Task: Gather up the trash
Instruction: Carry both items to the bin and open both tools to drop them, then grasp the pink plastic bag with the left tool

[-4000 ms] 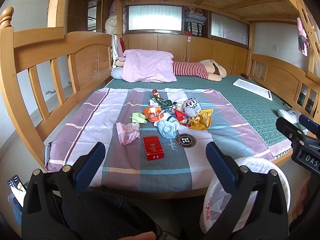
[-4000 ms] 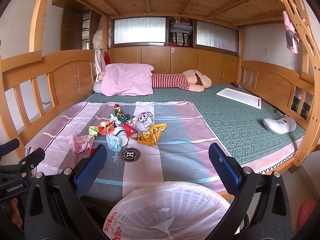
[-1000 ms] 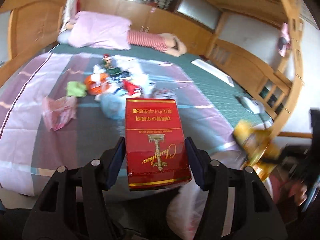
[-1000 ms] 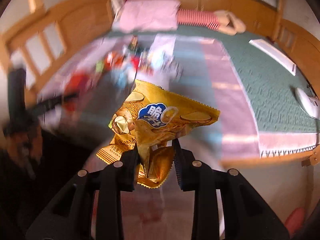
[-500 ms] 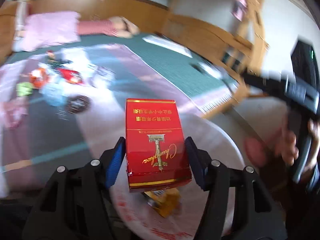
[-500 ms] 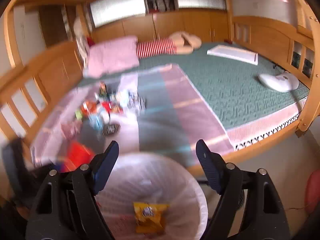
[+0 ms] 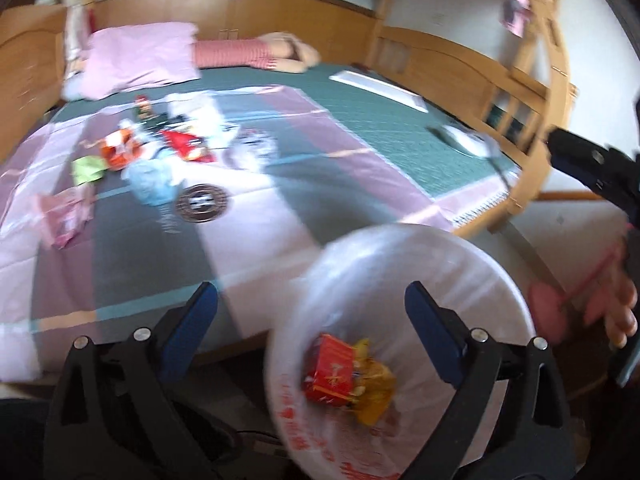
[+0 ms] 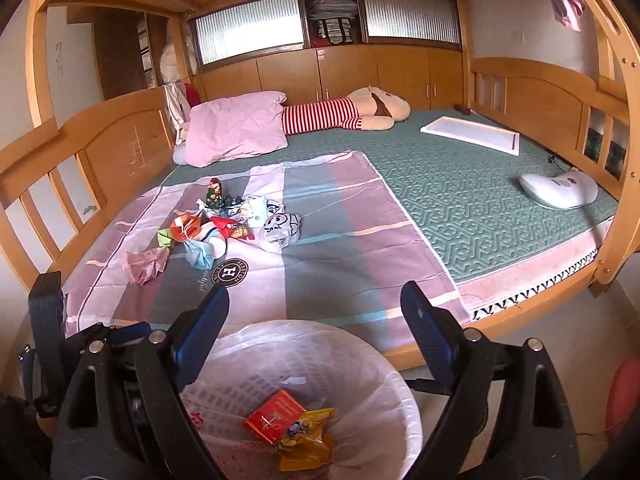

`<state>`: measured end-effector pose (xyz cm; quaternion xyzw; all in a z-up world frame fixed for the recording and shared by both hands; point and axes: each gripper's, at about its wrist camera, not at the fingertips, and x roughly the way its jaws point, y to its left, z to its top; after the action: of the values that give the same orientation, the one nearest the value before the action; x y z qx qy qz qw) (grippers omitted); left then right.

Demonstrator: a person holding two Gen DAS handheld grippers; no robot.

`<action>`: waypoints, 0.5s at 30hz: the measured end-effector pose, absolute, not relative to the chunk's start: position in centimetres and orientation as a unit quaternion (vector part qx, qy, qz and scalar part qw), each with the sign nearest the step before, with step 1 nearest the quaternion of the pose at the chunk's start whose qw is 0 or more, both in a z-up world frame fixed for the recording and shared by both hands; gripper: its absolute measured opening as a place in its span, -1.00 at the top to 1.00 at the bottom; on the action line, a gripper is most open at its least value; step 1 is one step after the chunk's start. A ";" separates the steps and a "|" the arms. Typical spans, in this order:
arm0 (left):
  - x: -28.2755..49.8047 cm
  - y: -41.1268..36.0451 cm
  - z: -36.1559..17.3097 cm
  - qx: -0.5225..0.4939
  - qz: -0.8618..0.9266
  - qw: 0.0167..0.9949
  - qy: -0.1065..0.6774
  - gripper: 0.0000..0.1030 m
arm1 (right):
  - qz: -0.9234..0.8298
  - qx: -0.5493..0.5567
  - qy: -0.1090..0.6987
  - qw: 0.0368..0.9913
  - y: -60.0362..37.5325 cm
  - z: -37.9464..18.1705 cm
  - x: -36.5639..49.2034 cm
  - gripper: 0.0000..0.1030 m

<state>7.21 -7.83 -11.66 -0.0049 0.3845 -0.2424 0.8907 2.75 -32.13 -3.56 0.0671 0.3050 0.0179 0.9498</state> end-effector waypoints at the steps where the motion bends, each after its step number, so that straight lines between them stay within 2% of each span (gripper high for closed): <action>1: 7.5 -7.3 -11.7 -0.009 -0.231 0.894 0.384 -0.83 | 0.018 0.066 0.308 0.949 -32.0 -3.7 3.0 -0.67; 15: 9.3 -0.7 -11.5 -0.043 -0.109 0.924 0.364 -0.83 | 0.035 0.067 0.322 0.944 -29.4 -3.9 5.1 -0.68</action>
<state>9.27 -0.71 -11.51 -0.0425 0.3637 -0.1086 0.9242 5.06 -29.39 -3.86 0.0674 0.3223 0.0348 0.9436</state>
